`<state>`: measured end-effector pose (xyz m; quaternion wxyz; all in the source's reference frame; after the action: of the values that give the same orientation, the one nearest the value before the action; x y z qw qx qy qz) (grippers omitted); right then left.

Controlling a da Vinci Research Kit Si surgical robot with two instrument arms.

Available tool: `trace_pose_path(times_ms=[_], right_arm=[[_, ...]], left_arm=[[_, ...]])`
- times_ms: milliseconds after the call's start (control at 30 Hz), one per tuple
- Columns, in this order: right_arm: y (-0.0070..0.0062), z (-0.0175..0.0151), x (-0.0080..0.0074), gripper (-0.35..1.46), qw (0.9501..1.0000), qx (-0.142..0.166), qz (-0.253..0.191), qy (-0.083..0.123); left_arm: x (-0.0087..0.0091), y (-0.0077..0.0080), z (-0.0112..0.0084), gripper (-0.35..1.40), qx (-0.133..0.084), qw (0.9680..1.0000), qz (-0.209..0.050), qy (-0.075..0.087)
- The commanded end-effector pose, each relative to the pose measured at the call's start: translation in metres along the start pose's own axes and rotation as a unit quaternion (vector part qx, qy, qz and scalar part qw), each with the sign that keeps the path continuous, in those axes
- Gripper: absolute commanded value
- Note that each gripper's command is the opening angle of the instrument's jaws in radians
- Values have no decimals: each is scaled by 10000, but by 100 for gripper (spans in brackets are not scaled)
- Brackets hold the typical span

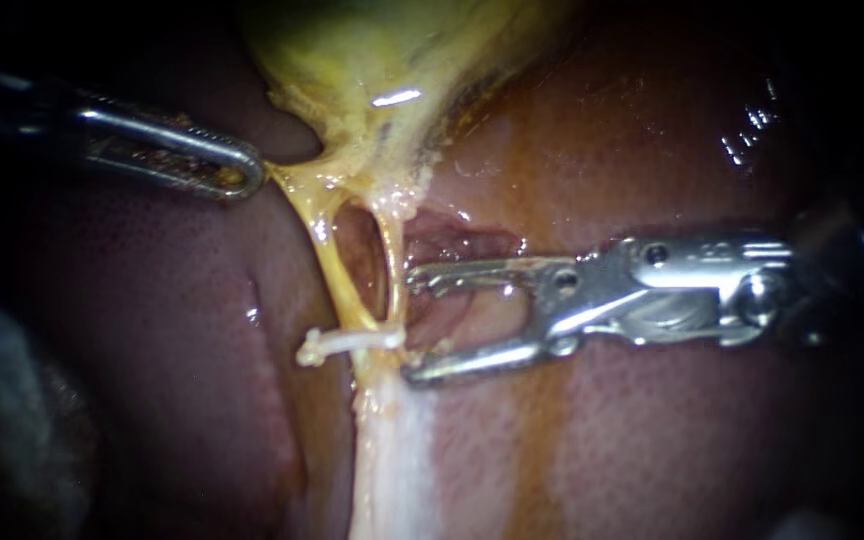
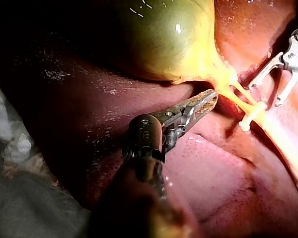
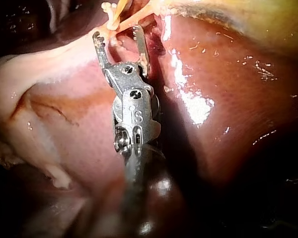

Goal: Going back first clip left tube

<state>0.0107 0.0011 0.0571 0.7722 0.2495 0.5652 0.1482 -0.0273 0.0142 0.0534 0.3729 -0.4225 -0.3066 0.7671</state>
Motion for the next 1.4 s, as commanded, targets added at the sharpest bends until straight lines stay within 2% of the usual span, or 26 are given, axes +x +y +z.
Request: trace_pose_path(times_ms=[33,167,233,367,600,1000,1133,1400], right_arm=[[1,-6,3,50,10000,-21,-51,-62],[1,-37,15,50,9989,-61,-197,-423],[1,-49,18,50,9985,-48,-247,-492],[0,-65,20,50,9984,-16,-267,-488],[-7,-73,18,50,9984,15,-282,-491],[-11,-75,16,50,9984,39,-289,-494],[-11,-76,16,50,9983,41,-290,-494],[-12,-77,16,50,9983,44,-290,-494]], left_arm=[[0,0,0,-35,0,10000,0,-1],[0,0,0,-35,0,10000,1,-1],[0,0,0,-35,0,10000,1,-1],[0,0,1,-35,1,10000,1,0],[-4,-1,10,-35,43,10000,13,18],[-21,-15,62,-35,-49,10000,32,-12],[-28,-16,74,-35,-63,10000,4,-54],[-28,-16,75,-35,-92,9999,17,-68]])
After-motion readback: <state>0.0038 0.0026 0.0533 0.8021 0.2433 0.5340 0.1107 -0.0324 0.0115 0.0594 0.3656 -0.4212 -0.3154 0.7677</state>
